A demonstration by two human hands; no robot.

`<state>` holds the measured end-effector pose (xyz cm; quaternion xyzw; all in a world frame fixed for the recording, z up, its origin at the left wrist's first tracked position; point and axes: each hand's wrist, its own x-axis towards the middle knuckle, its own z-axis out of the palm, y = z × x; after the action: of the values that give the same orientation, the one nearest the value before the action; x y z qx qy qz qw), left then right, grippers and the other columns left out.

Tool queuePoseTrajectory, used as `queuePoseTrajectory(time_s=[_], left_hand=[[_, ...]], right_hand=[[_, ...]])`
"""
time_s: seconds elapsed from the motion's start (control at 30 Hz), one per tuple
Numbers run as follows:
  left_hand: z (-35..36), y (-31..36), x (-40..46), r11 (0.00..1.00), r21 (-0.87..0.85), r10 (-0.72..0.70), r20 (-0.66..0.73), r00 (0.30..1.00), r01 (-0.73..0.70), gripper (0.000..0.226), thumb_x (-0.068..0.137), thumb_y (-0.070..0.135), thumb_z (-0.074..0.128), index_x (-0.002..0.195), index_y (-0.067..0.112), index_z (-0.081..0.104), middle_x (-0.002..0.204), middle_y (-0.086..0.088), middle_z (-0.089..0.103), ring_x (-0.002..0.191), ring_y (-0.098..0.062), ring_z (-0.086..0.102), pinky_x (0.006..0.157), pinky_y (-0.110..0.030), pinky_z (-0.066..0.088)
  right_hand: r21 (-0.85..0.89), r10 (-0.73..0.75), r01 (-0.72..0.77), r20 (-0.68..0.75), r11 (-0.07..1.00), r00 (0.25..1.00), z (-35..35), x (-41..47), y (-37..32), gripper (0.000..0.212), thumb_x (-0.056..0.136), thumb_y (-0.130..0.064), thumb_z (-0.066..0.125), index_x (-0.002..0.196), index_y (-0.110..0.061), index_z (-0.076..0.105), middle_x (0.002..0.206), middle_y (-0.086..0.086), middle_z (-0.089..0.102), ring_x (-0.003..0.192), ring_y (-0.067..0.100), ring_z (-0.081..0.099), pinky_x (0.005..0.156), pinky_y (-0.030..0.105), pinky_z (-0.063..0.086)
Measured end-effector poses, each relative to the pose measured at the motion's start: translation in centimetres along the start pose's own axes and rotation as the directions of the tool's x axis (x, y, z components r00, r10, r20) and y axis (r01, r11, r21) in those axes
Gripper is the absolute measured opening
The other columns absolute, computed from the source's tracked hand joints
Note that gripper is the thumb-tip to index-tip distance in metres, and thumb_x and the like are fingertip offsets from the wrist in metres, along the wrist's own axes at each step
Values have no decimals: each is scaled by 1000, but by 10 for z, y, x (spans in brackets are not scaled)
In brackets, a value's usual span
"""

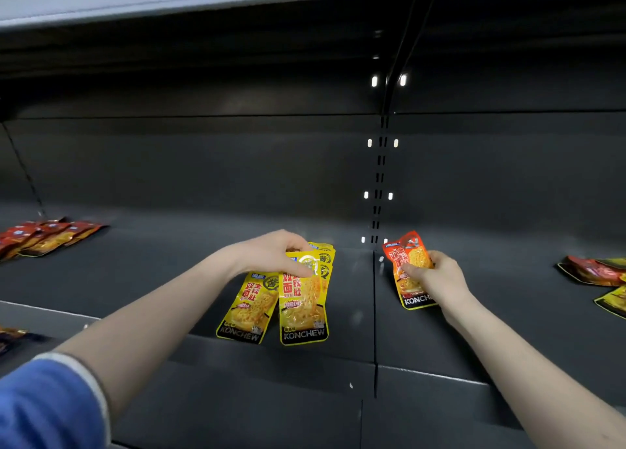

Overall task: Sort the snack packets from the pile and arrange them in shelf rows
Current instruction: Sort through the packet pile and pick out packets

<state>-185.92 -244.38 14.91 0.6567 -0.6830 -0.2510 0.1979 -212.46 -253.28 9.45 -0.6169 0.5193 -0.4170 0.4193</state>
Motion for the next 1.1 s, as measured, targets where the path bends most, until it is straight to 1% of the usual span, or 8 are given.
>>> queuePoseTrajectory(time_s=[0.07, 0.23, 0.43, 0.6, 0.7, 0.83, 0.97, 1.1], left_hand=[[4, 0, 4, 997, 64, 34, -35, 999, -32, 38, 81, 25, 75, 116, 18, 61, 96, 12, 56, 91, -2, 52, 81, -11, 38], [11, -5, 14, 969, 224, 101, 8, 995, -100, 47, 83, 26, 73, 127, 19, 59, 127, 2, 59, 120, -12, 51, 102, -25, 37], [14, -6, 22, 912, 364, 160, 104, 982, -187, 49, 89, 32, 64, 136, 28, 50, 115, 17, 47, 107, -9, 32, 100, -25, 28], [13, -12, 26, 902, 382, 153, 152, 977, -201, 50, 91, 33, 61, 138, 32, 46, 139, 7, 44, 128, -17, 28, 108, -27, 22], [17, -16, 27, 898, 389, 155, 157, 975, -205, 49, 92, 31, 60, 139, 31, 45, 139, 3, 45, 134, -16, 24, 111, -26, 14], [23, -17, 29, 903, 366, 197, 108, 974, -223, 45, 92, 27, 60, 135, 33, 50, 124, 4, 51, 123, -19, 33, 109, -28, 17], [30, -19, 28, 914, 319, 248, 52, 967, -252, 44, 91, 21, 61, 134, 29, 53, 135, 4, 52, 130, -12, 31, 100, -14, 14], [32, -23, 23, 934, 273, 264, -94, 960, -230, 41, 88, 26, 66, 128, 31, 58, 132, 5, 50, 127, -12, 34, 104, -20, 21]], right_hand=[[-4, 9, -9, -9, 1000, 1000, 0, -1, 2, 19, 85, -13, 67, 101, -11, 59, 93, 7, 67, 85, 26, 65, 82, 36, 50], [-23, 25, -25, -26, 999, 999, 2, 1, 6, 19, 83, -13, 68, 101, -7, 61, 93, 9, 67, 85, 27, 63, 80, 35, 48], [-17, 26, -26, -18, 999, 1000, 1, 1, 7, 18, 85, -12, 67, 101, -9, 60, 92, 8, 67, 85, 26, 63, 78, 34, 47], [-30, 30, -30, -13, 999, 999, 1, 4, 9, 21, 85, -15, 68, 104, -9, 60, 95, 8, 67, 87, 26, 64, 78, 33, 47], [-42, 30, -30, -13, 999, 999, 1, 4, 10, 21, 85, -16, 68, 104, -10, 60, 95, 8, 67, 87, 25, 64, 78, 33, 47], [-57, 21, -22, -14, 998, 1000, 2, 4, 9, 19, 85, -15, 67, 102, -10, 60, 94, 8, 67, 85, 25, 64, 78, 33, 47], [-48, 19, -20, -11, 999, 1000, 2, 2, 9, 21, 85, -15, 68, 104, -9, 60, 93, 7, 66, 84, 24, 63, 76, 31, 45], [15, 22, -21, -16, 1000, 1000, 1, 1, 6, 18, 84, -12, 68, 101, -7, 62, 87, 7, 67, 76, 22, 63, 71, 30, 45]])
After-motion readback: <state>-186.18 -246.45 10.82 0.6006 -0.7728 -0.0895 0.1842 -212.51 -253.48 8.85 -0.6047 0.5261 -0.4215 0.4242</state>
